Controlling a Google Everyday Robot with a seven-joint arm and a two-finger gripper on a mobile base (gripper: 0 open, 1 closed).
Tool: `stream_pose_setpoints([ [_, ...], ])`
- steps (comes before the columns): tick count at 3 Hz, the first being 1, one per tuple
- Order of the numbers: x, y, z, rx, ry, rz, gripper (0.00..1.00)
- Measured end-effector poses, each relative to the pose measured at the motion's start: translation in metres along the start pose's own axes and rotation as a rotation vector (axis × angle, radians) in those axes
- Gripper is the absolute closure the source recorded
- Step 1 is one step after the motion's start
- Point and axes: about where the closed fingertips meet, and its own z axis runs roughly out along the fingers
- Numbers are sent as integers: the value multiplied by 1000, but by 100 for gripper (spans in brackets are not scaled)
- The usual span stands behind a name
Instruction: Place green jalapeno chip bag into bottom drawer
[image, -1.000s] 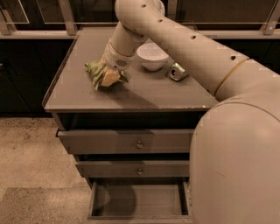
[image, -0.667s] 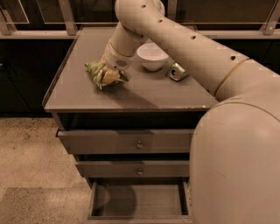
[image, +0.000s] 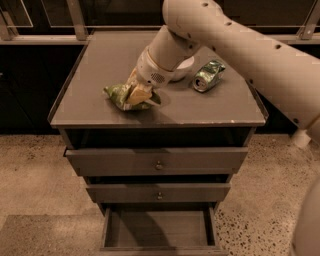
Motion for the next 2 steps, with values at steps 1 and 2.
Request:
stream_pose_setpoints([
  [1, -6, 57, -49, 28, 50, 54, 100],
  [2, -20, 103, -102, 109, 119, 84, 100],
])
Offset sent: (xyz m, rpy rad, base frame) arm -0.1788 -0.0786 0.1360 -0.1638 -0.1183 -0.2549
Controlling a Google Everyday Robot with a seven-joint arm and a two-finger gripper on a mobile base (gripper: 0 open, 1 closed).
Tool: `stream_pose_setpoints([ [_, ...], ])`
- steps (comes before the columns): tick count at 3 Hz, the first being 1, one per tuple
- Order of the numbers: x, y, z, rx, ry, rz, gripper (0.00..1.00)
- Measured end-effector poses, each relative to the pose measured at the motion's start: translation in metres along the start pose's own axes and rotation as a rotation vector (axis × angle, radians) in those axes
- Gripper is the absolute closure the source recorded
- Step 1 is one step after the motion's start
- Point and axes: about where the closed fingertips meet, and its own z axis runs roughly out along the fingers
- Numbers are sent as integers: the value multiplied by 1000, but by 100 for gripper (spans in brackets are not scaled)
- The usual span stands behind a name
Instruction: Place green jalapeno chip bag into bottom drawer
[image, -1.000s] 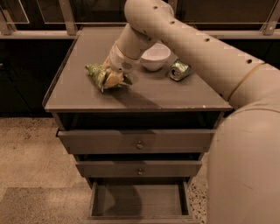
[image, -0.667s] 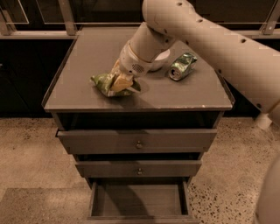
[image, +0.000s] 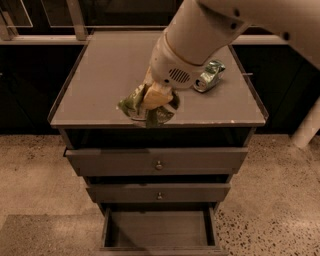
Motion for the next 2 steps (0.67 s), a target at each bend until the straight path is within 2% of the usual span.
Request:
stream_pose_setpoints([
  [1, -9, 7, -18, 34, 4, -13, 100],
  [2, -9, 7, -18, 34, 4, -13, 100],
])
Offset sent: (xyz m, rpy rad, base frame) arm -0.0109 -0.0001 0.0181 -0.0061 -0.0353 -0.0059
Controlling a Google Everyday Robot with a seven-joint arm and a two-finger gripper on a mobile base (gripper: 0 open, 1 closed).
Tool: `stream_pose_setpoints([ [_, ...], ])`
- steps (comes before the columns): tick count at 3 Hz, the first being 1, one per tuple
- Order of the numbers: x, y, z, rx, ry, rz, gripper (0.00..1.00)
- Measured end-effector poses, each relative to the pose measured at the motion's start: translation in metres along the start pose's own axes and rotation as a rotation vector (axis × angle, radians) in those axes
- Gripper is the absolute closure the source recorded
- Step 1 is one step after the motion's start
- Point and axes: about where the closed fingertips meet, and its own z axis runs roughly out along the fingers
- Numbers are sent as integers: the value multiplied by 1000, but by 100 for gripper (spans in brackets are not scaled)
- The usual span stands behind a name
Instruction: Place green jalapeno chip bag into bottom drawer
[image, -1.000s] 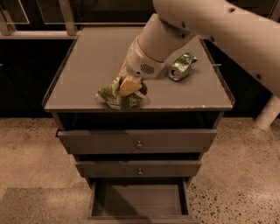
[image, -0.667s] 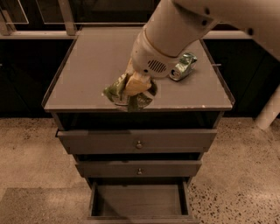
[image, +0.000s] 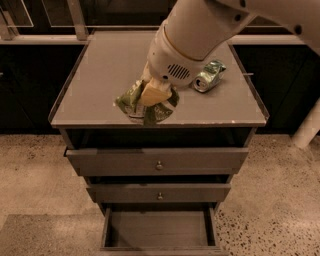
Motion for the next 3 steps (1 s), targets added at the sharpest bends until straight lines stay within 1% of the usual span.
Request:
stream_pose_setpoints([
  [1, 21, 14, 1, 9, -14, 55, 100],
  [2, 56, 48, -2, 49, -65, 191, 100],
  [3, 119, 88, 14, 59, -109, 371, 100],
])
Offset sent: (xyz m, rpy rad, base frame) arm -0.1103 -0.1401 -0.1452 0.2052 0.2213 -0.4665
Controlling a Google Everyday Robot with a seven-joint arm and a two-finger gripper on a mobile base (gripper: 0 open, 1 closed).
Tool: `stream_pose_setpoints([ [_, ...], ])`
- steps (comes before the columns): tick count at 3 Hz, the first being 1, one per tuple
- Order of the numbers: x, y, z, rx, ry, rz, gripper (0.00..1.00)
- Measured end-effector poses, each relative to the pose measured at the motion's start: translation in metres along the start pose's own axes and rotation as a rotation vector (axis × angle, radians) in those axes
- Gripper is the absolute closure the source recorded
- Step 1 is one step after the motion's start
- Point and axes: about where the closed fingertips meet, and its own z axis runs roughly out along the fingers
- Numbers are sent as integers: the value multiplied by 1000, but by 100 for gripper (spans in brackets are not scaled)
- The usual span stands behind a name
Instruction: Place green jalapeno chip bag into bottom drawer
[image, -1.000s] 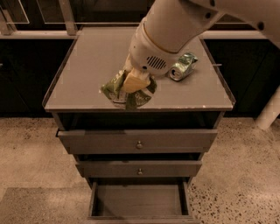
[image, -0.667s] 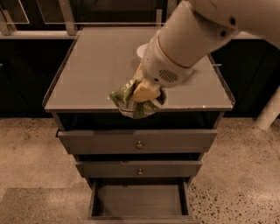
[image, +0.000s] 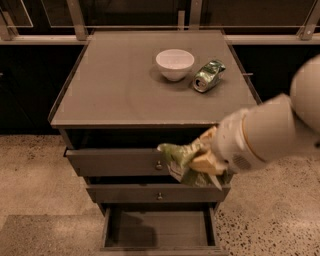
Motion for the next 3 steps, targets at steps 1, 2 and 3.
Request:
stream_pose_setpoints([
  [1, 72, 16, 35, -41, -41, 148, 100],
  [2, 122, 20, 65, -73, -83, 265, 100],
  [3, 130, 21, 72, -86, -91, 286, 100],
])
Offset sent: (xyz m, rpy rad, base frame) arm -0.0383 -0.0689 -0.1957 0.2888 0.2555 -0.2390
